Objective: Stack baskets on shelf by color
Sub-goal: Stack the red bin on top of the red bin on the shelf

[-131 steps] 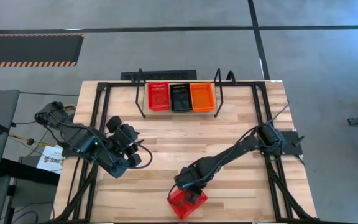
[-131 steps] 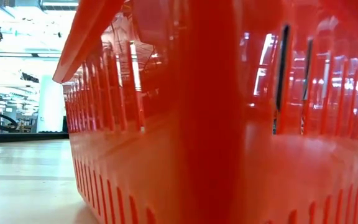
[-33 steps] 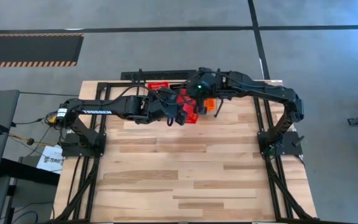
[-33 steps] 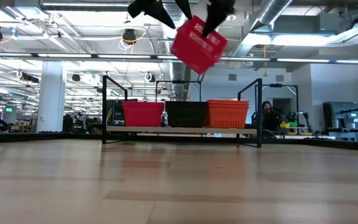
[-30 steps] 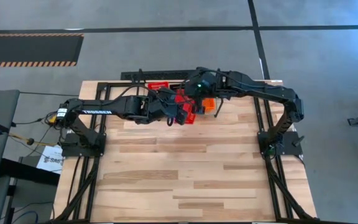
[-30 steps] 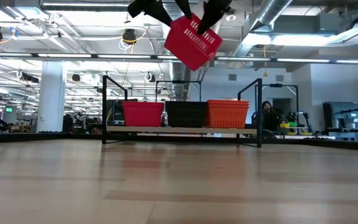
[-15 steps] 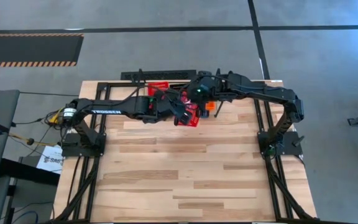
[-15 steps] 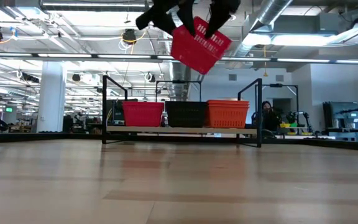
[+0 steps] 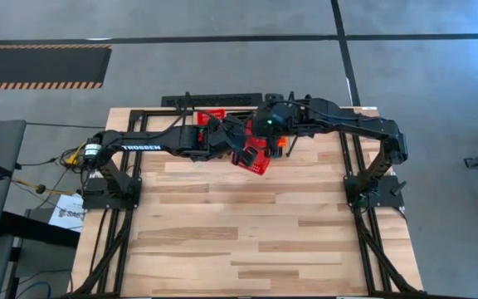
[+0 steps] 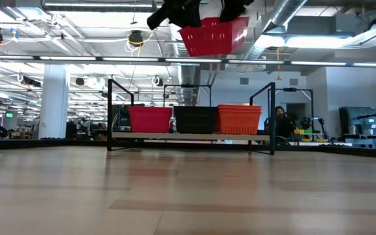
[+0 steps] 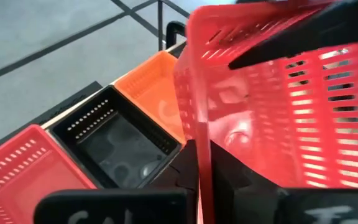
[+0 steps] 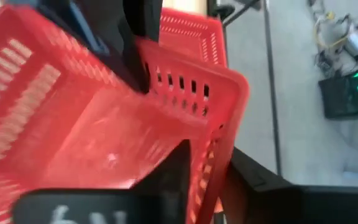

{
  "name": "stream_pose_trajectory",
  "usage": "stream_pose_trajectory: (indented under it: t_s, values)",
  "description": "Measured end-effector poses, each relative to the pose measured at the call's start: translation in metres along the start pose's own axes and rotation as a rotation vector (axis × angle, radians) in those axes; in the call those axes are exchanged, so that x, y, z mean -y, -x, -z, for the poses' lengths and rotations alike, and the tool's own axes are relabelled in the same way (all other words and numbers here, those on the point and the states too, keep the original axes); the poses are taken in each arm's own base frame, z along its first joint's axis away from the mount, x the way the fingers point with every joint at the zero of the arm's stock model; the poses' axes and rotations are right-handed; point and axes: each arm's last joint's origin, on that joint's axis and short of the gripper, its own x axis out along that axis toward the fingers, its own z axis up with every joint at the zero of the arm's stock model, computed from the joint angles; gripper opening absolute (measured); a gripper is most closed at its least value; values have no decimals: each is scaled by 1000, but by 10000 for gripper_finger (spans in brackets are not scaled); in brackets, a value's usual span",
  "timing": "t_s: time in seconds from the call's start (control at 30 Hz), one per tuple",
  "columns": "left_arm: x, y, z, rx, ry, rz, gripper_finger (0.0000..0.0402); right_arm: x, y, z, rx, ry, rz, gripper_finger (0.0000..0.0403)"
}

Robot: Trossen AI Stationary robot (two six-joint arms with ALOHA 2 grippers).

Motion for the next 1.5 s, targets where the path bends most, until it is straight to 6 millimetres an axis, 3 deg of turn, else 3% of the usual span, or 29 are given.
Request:
stream_pose_trajectory:
  t_s: [0.2,0.4,0.67,0.8,0.87,1.03,1.1,1.17,1.5]
  values:
    - [0,1,0,-6,0,-1,0,-2,5,-4,-14,30,96,176]
    - [-5,5,-5,60,69,-67,1,2,29,-13,-59,71,398,254]
    - [-24,4,-12,55,137,-154,0,24,83,-21,76,-41,488,249]
    - [-32,-15,0,-38,106,-227,0,48,150,1,306,-220,450,246]
    - [-38,-9,0,-66,108,-251,0,54,169,10,376,-262,430,246]
    - [-50,-13,9,-159,100,-341,0,46,175,14,409,-257,344,246]
    - [-58,-9,8,-172,145,-387,0,49,194,24,463,-292,353,246]
    - [-68,-4,8,-209,186,-422,0,54,218,46,501,-327,355,246]
    - [-106,-18,0,-371,359,-431,0,54,236,79,472,-375,312,246]
